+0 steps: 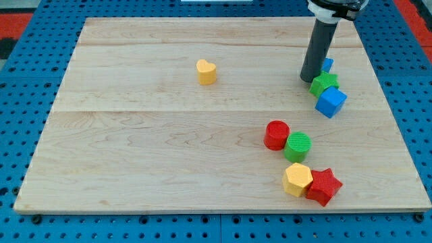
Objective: Drag the heart above the triangle
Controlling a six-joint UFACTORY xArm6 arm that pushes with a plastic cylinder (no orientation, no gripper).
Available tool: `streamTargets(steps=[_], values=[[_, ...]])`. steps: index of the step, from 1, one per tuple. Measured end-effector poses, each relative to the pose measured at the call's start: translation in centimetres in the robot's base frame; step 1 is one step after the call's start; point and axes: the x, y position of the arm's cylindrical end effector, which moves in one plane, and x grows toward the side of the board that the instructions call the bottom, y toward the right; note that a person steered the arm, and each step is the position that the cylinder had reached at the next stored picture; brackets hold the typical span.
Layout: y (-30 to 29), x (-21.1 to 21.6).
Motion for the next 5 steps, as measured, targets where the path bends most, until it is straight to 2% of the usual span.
streamTargets(steps=[1, 2, 3, 4, 5], values=[[-2.1, -1.7], [-6.9, -1.9], [-10.8, 1.1], [-15.6, 2.2], [-16.6, -1.1]])
